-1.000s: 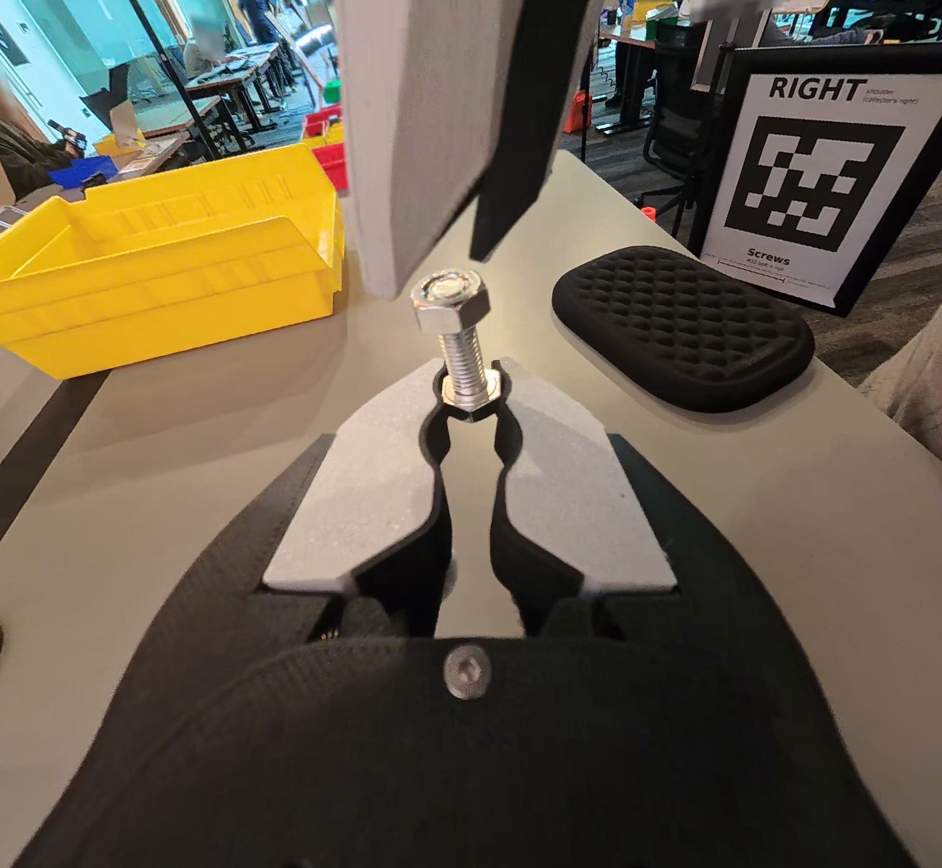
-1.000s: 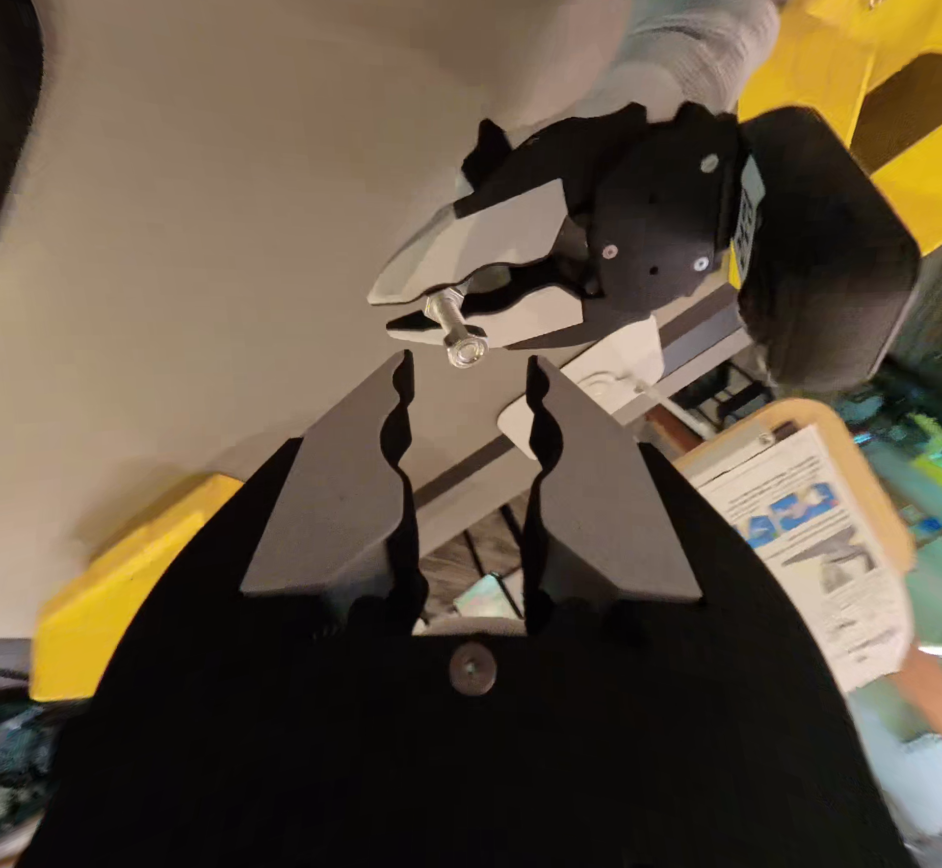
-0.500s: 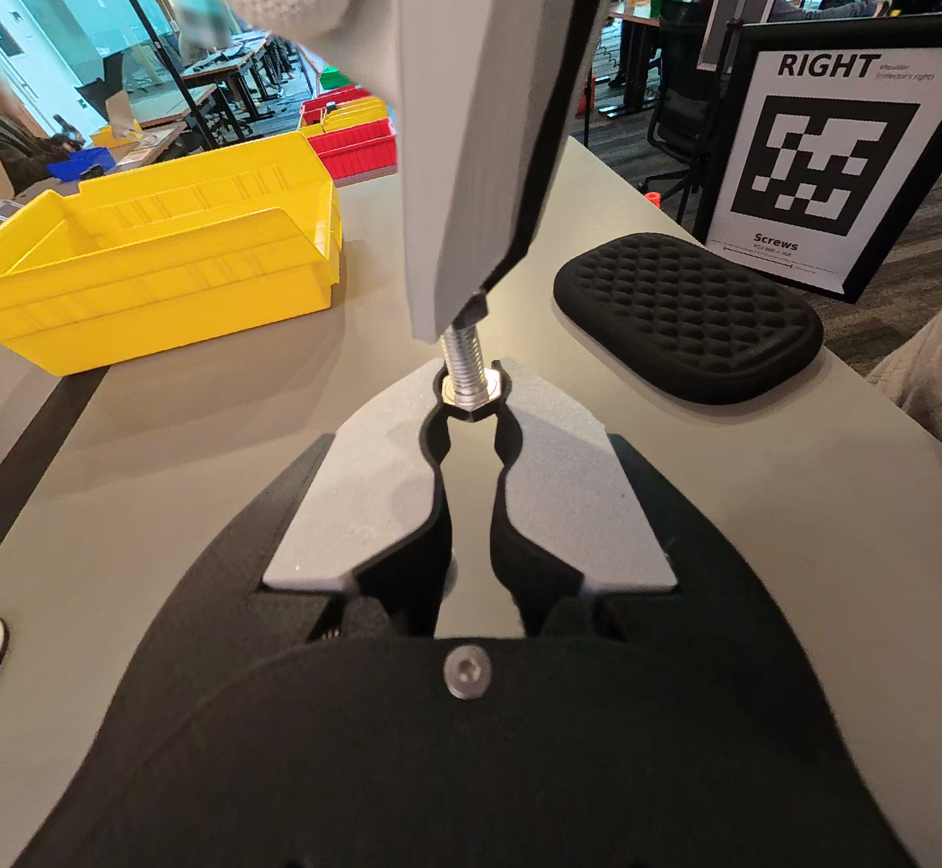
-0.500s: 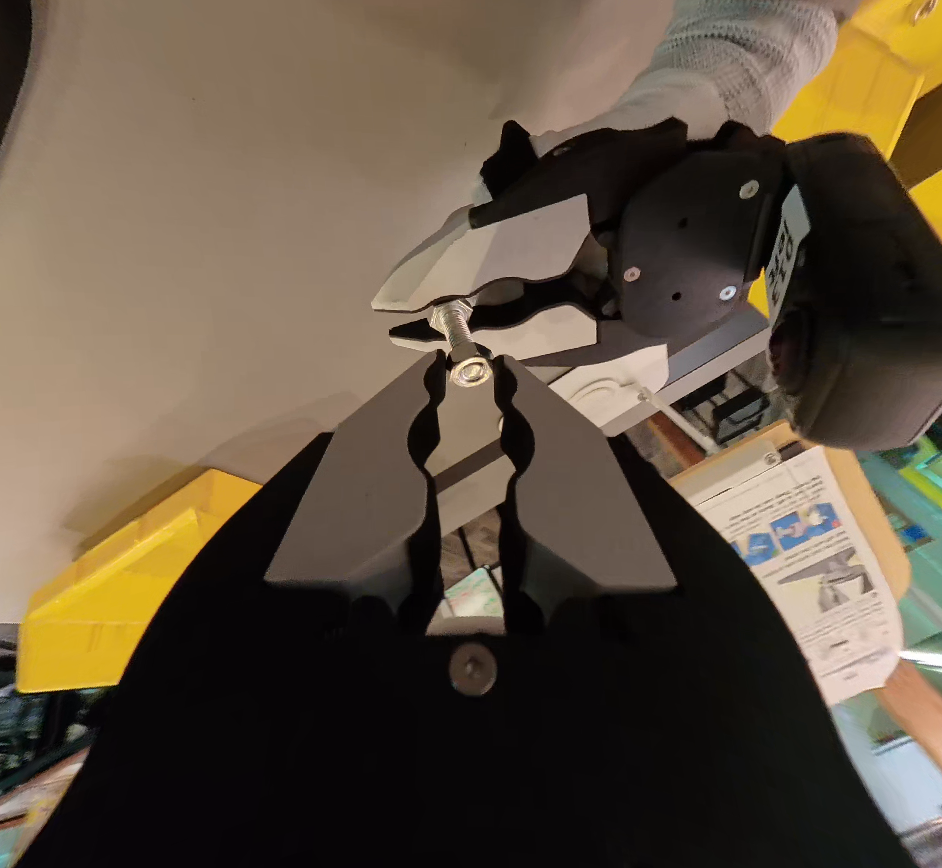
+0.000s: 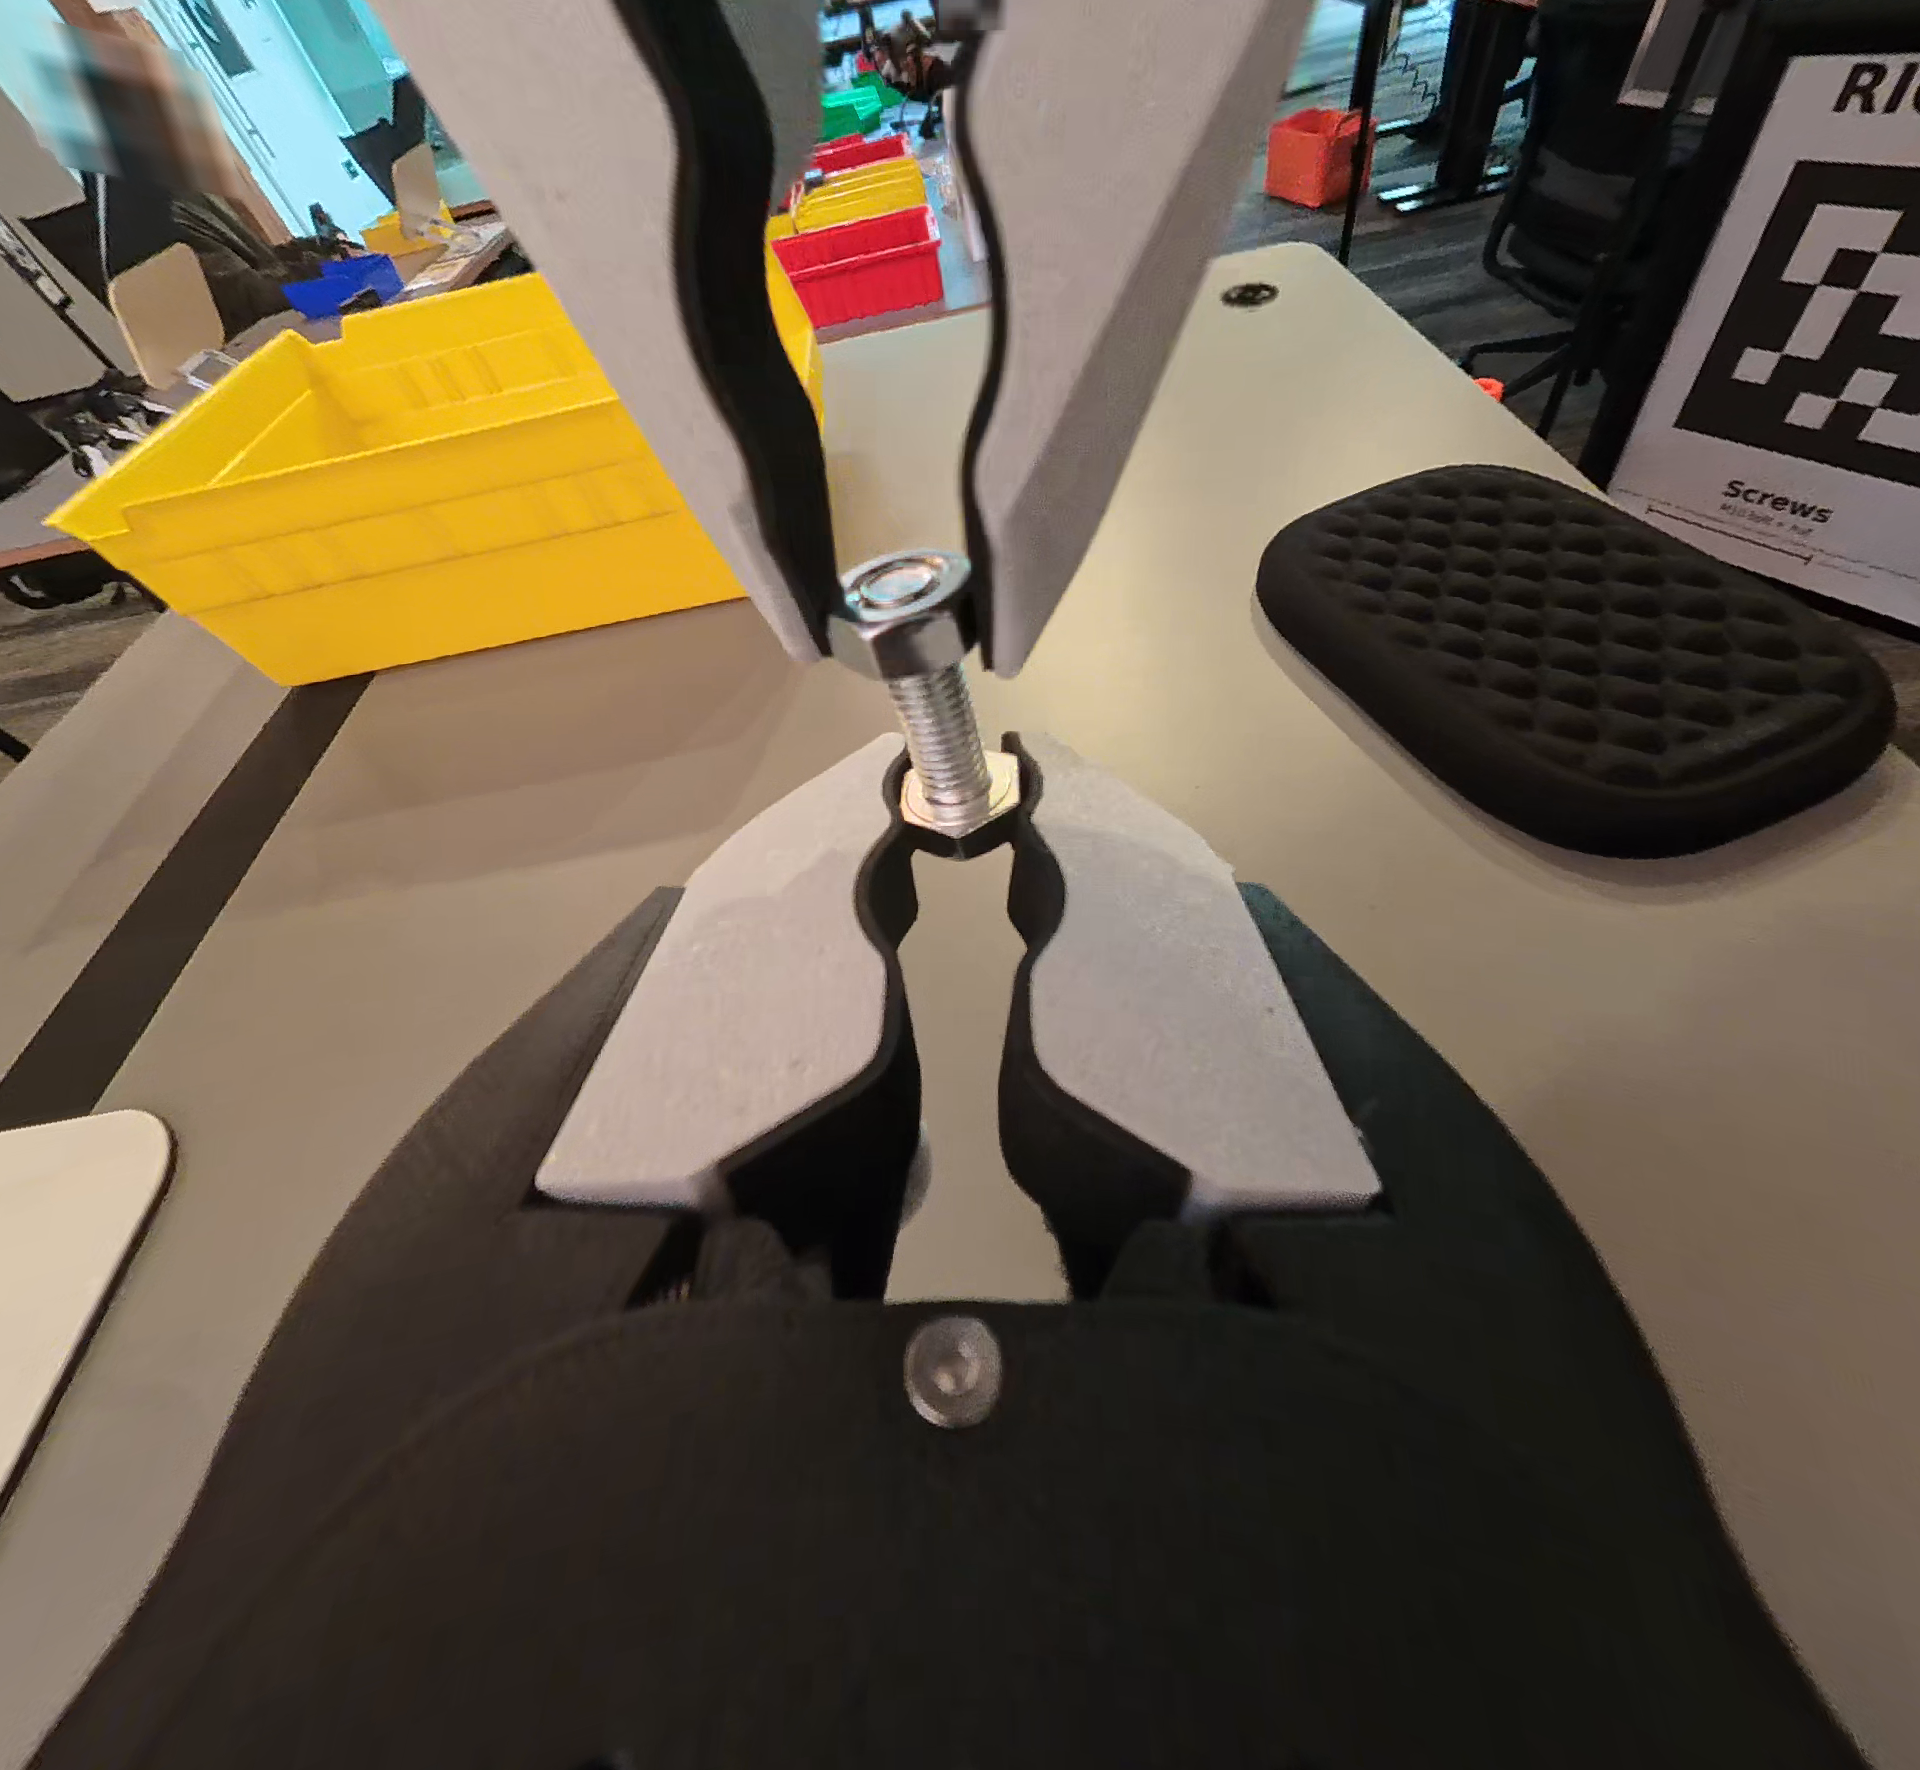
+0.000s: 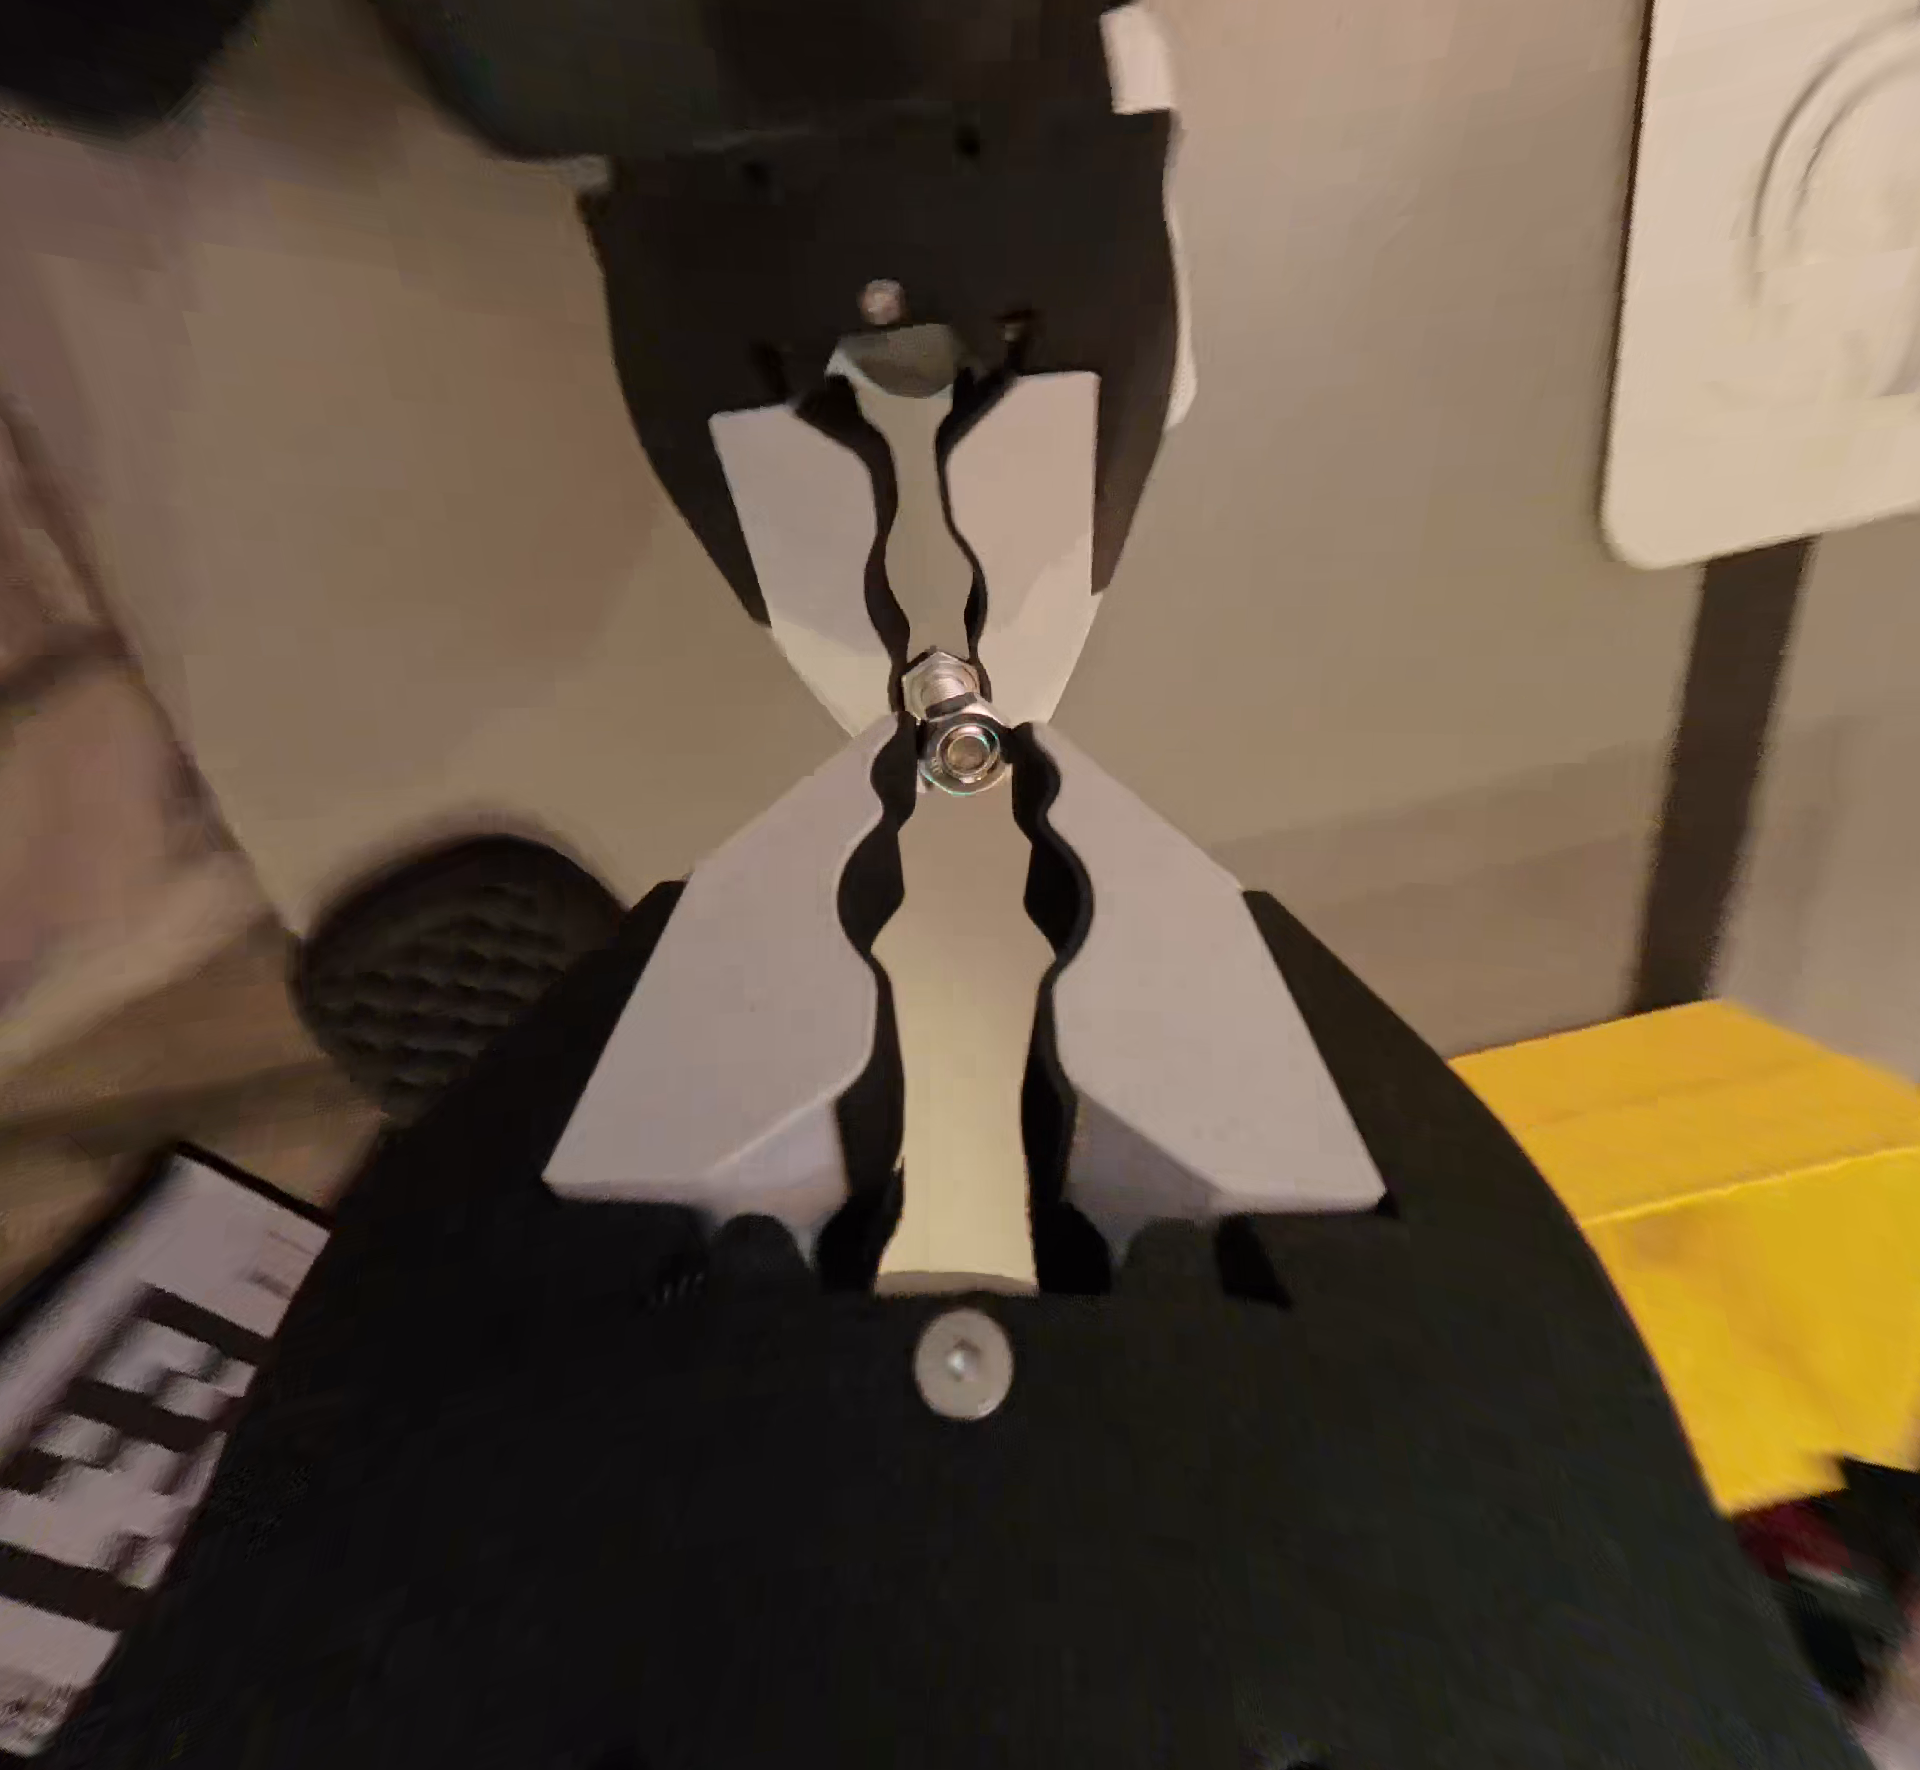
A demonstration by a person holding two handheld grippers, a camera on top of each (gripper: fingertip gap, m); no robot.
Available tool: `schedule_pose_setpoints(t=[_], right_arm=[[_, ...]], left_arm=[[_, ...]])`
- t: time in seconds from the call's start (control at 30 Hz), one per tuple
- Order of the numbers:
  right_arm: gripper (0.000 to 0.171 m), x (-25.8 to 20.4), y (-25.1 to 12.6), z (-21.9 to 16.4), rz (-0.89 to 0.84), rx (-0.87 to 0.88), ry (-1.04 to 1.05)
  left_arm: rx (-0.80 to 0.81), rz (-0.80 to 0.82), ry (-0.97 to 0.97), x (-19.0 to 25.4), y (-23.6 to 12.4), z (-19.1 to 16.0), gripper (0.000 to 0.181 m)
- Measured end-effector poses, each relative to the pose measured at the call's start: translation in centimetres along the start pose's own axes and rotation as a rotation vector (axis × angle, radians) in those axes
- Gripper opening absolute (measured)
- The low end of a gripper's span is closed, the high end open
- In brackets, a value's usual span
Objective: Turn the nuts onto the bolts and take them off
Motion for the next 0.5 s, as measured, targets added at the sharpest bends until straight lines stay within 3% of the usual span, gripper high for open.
schedule_pose_setpoints(t=[0.13,0.17,0.23,0.27,0.37,0.5], right_arm=[[0.016,1.0,0.1,-0.6,0.131,0.077,0.258],[0.022,1.0,0.3,-0.8,0.121,0.074,0.248],[0.057,0.8,0.6,-1.2,0.107,0.078,0.175],[0.064,0.7,0.5,-1.1,0.093,0.092,0.118],[0.059,0.2,-0.4,-0.7,0.009,0.161,-0.16],[0.044,-0.8,-0.6,-1.3,-0.287,0.13,-0.8]], left_arm=[[-0.005,0.016,-0.002,-0.2,-0.1,-0.1,0.014],[0.0,0.014,-0.002,-0.2,-0.1,0.0,0.013],[0.008,0.005,-0.006,-0.1,-0.1,0.0,0.014],[0.006,0.006,-0.006,-0.1,-0.1,0.0,0.014],[0.009,0.0,-0.009,-0.1,0.0,0.0,0.014],[0.005,-0.014,-0.005,0.1,0.1,0.0,0.014]])
Point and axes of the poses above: each gripper's, where its closed fingertips meet, y out along the fingers, z out of its top, x = y × z across the jaws, the point moved 9 cm from there along -y, back along the fingers, and after that the axes turned 15 degrees about y, right-handed, at the moved point
